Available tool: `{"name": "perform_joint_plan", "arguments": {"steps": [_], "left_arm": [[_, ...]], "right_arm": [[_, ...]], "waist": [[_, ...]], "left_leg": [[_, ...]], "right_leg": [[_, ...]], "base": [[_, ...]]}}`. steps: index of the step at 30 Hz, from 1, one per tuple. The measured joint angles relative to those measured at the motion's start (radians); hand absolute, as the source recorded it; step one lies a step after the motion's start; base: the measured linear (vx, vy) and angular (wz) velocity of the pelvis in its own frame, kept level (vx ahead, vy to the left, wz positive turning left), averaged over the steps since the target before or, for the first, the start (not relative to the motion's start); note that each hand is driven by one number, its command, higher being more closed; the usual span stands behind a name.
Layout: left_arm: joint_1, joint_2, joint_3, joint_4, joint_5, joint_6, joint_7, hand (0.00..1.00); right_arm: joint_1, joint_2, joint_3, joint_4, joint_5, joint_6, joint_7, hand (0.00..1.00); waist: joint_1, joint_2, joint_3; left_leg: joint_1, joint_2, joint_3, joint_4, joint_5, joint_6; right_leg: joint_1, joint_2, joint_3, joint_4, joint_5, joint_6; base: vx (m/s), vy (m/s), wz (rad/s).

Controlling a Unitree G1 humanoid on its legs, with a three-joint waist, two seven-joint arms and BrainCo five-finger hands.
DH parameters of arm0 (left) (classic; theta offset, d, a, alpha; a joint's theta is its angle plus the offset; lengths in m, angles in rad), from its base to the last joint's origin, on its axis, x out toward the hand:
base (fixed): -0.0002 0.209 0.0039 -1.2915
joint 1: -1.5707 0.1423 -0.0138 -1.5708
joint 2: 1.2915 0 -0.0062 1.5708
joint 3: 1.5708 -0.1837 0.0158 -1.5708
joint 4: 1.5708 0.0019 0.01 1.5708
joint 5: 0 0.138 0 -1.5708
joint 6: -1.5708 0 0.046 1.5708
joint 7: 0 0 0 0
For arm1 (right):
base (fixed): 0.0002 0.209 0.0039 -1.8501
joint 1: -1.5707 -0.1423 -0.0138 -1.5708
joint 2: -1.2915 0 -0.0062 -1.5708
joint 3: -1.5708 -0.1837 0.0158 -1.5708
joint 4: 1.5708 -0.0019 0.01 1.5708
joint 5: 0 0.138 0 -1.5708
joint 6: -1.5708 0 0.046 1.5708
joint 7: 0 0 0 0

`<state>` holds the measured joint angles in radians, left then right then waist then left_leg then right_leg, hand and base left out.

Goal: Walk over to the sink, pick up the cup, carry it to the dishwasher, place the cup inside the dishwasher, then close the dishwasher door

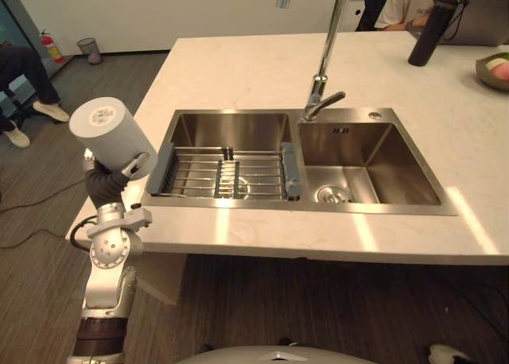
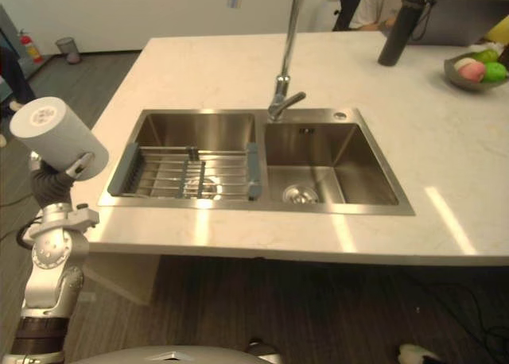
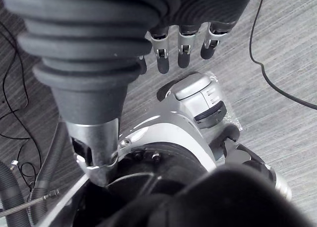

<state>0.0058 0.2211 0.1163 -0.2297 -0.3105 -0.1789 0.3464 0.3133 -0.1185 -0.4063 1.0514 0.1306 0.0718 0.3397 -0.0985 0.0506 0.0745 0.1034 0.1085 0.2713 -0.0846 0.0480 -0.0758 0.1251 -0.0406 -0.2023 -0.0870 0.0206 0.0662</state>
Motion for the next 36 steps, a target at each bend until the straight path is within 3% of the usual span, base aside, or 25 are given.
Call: {"name": "perform_joint_plan", "arguments": {"steps": [5,6,12,15,20,22,24,26,27,28,29,30,31,32,34,35,36], "left_arm": [[0.000,-0.020,0.011,-0.034,0.054,-0.026,0.033,1.00],[0.034,-0.042,0.075,-0.033,0.060,-0.039,0.039,1.00],[0.034,-0.051,0.067,-0.036,0.060,-0.041,0.040,1.00],[0.034,-0.088,-0.010,-0.036,0.060,-0.062,0.025,1.00],[0.057,-0.164,-0.086,-0.027,0.058,-0.110,-0.016,1.00],[0.084,-0.184,-0.093,-0.027,0.059,-0.121,-0.023,1.00],[0.124,-0.184,-0.103,-0.032,0.061,-0.122,-0.025,1.00],[0.159,-0.185,-0.103,-0.058,0.061,-0.121,-0.012,1.00],[0.180,-0.183,-0.101,-0.098,0.061,-0.121,-0.003,1.00],[0.188,-0.182,-0.099,-0.117,0.061,-0.121,0.001,1.00],[0.199,-0.182,-0.092,-0.146,0.060,-0.127,0.005,1.00],[0.202,-0.182,-0.084,-0.153,0.060,-0.130,0.006,1.00],[0.203,-0.183,-0.075,-0.152,0.058,-0.138,0.008,1.00],[0.206,-0.181,-0.067,-0.154,0.056,-0.146,0.007,1.00],[0.204,-0.181,-0.068,-0.158,0.026,-0.164,-0.013,1.00],[0.204,-0.182,-0.076,-0.158,0.013,-0.170,-0.026,1.00],[0.204,-0.182,-0.082,-0.160,0.009,-0.170,-0.033,1.00]], "right_arm": [[-0.003,0.012,0.001,0.026,0.001,0.001,0.000,0.00],[-0.010,0.018,0.082,0.024,0.000,0.020,-0.002,0.00],[-0.008,0.019,0.078,0.024,0.012,0.017,-0.002,0.00],[0.013,0.036,0.057,0.024,0.104,-0.003,-0.001,0.00],[0.043,0.070,0.019,0.026,0.253,-0.055,0.002,0.00],[0.034,0.078,-0.010,0.036,0.277,-0.083,0.008,0.00],[0.011,0.081,-0.031,0.070,0.288,-0.108,0.010,0.00],[-0.012,0.087,-0.022,0.070,0.287,-0.116,0.006,0.00],[-0.023,0.072,-0.006,0.070,0.289,-0.117,0.005,0.00],[-0.029,0.063,0.002,0.070,0.289,-0.117,0.007,0.00],[-0.042,0.043,0.004,0.080,0.289,-0.117,0.009,0.00],[-0.053,0.033,0.001,0.094,0.293,-0.119,0.010,0.00],[-0.086,0.016,-0.010,0.122,0.295,-0.122,0.009,0.00],[-0.088,0.012,-0.038,0.157,0.291,-0.121,0.021,0.00],[-0.093,0.011,-0.058,0.159,0.296,-0.114,0.025,0.00],[-0.091,0.007,-0.057,0.157,0.296,-0.101,0.022,0.00],[-0.089,0.006,-0.058,0.157,0.296,-0.091,0.020,0.00]], "waist": [[0.016,-0.012,-0.016],[0.037,-0.038,-0.029],[0.034,-0.044,-0.033],[0.005,-0.051,-0.037],[0.005,-0.055,-0.040],[0.020,-0.052,-0.040],[0.040,-0.057,-0.036],[0.073,-0.069,-0.019],[0.095,-0.060,0.023],[0.104,-0.069,0.038],[0.124,-0.040,0.076],[0.132,-0.029,0.086],[0.139,-0.013,0.106],[0.144,-0.029,0.121],[0.158,-0.029,0.124],[0.157,-0.031,0.123],[0.154,-0.031,0.123]], "left_leg": [[-0.009,-0.005,-0.005,0.000,0.001,0.002],[0.011,-0.011,-0.024,-0.001,-0.003,0.010],[0.010,-0.006,0.008,0.004,-0.013,-0.001],[0.003,-0.011,0.002,0.000,-0.016,0.002],[0.010,-0.022,-0.030,0.005,-0.022,0.012],[0.018,-0.028,-0.046,0.005,-0.029,0.008],[0.009,-0.035,-0.091,0.028,-0.029,0.018],[-0.088,-0.052,-0.165,0.186,-0.081,0.027],[-0.150,-0.066,-0.192,0.288,-0.094,0.028],[-0.174,-0.072,-0.196,0.332,-0.094,0.028],[-0.221,-0.076,-0.187,0.379,-0.088,0.020],[-0.246,-0.081,-0.180,0.386,-0.077,0.005],[-0.282,-0.102,-0.153,0.348,-0.001,-0.019],[-0.280,-0.095,-0.026,0.299,0.016,0.015],[-0.275,-0.023,0.204,0.513,-0.149,0.165],[-0.237,0.014,0.260,0.612,-0.206,0.161],[-0.216,0.031,0.271,0.642,-0.224,0.153]], "right_leg": [[-0.005,-0.004,-0.004,0.000,0.004,-0.005],[0.024,-0.010,-0.029,-0.001,-0.007,0.004],[-0.001,-0.003,0.027,-0.001,-0.002,-0.002],[-0.006,-0.008,0.011,-0.001,-0.003,-0.002],[0.016,-0.016,-0.019,0.006,-0.017,0.003],[0.028,-0.024,-0.036,0.041,-0.046,0.007],[0.006,-0.042,-0.068,0.169,-0.128,0.007],[-0.022,-0.088,-0.142,0.290,-0.196,-0.006],[-0.020,-0.109,-0.192,0.333,-0.222,-0.008],[-0.018,-0.119,-0.223,0.351,-0.231,-0.009],[-0.014,-0.126,-0.284,0.375,-0.249,-0.006],[-0.015,-0.127,-0.320,0.387,-0.256,-0.006],[-0.017,-0.145,-0.396,0.399,-0.263,-0.014],[-0.017,-0.189,-0.491,0.387,-0.256,-0.019],[0.009,-0.216,-0.602,0.379,-0.246,-0.016],[0.039,-0.233,-0.668,0.364,-0.237,-0.022],[0.055,-0.240,-0.703,0.353,-0.228,-0.018]], "base": [[0.01,0.003,0.02],[0.00,0.000,0.00],[0.00,0.002,-0.19],[0.01,0.004,-0.02],[0.06,0.011,0.15],[0.07,0.003,0.34],[0.06,-0.021,0.78],[0.02,-0.014,1.23],[-0.05,-0.005,1.24],[-0.12,0.005,1.50],[-0.15,0.001,1.33],[-0.22,-0.002,1.89],[-0.25,0.039,2.07],[-0.24,0.038,2.06],[-0.16,-0.030,1.79],[-0.12,-0.057,1.67],[-0.10,-0.007,1.65]]}}
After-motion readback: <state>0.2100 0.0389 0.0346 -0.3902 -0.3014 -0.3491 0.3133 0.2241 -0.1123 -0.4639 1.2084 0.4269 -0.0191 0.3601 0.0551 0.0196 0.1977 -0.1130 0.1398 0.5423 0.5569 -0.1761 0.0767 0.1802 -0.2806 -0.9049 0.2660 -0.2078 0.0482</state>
